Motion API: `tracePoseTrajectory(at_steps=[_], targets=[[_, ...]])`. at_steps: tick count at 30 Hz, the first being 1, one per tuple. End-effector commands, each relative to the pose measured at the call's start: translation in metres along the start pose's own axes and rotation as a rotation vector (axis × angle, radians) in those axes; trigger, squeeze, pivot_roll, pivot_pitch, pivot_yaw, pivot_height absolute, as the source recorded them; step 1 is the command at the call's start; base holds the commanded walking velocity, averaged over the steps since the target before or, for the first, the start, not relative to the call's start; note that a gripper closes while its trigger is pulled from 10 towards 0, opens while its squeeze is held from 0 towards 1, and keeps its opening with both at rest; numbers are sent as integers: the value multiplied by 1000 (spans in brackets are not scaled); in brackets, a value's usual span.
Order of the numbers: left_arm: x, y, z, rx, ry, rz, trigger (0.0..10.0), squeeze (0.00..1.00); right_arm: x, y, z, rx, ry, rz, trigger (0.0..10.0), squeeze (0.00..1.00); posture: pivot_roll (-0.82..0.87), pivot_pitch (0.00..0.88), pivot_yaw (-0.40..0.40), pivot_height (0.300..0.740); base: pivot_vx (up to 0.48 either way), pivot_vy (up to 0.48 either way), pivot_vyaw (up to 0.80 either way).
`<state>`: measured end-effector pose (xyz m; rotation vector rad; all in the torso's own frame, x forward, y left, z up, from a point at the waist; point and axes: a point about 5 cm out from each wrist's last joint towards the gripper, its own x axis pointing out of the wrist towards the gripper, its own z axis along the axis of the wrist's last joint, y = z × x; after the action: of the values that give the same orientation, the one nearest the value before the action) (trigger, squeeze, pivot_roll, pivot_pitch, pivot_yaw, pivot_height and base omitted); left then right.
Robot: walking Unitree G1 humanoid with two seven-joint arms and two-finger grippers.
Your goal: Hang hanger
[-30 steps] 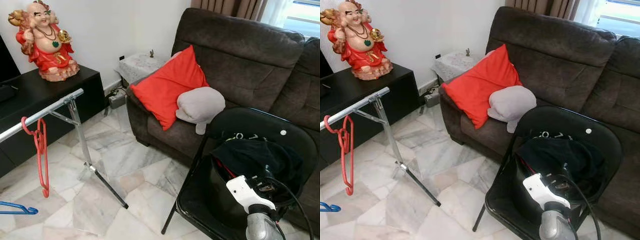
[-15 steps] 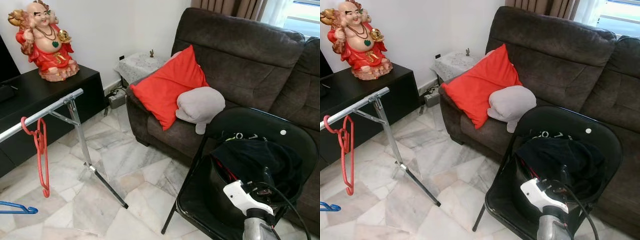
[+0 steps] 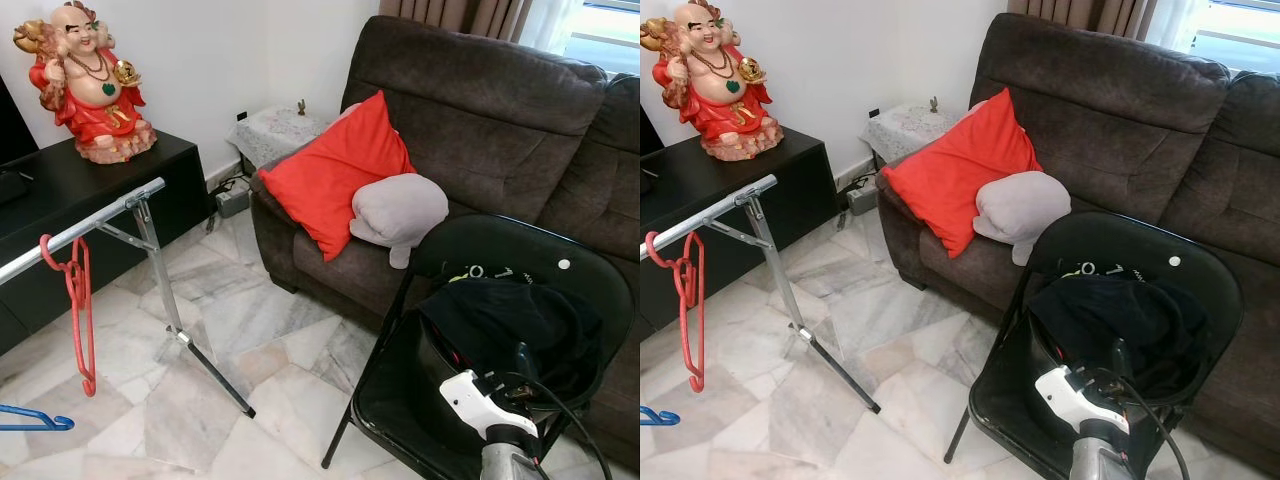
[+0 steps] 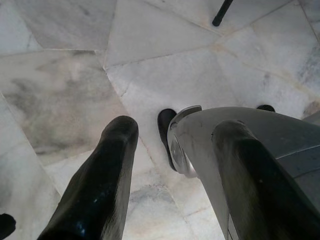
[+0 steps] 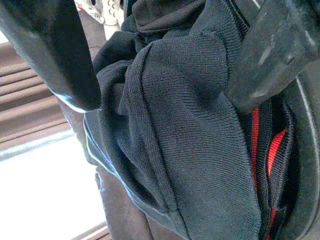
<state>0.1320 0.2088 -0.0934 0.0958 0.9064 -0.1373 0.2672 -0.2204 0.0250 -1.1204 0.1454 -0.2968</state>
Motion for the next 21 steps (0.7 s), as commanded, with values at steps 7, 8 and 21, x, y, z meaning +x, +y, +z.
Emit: tracePoseTrajectory(at_steps=[7,8,21], targets=[[-1,-4,-5,-1,20,-9,10000,0,4,-6,13,41,-81,-80,10000,0,109,53,-13,740,0,0,0],[-1,-4,-5,-1,20,-8,10000,0,4,-6,14,45,-89,-83,10000,0,109,53,-13,740,0,0,0],[0,-4,-3,1,13,-10,10000,0,1,6,14,47,-88,-11,10000,0,107,53,-13,740,0,0,0]])
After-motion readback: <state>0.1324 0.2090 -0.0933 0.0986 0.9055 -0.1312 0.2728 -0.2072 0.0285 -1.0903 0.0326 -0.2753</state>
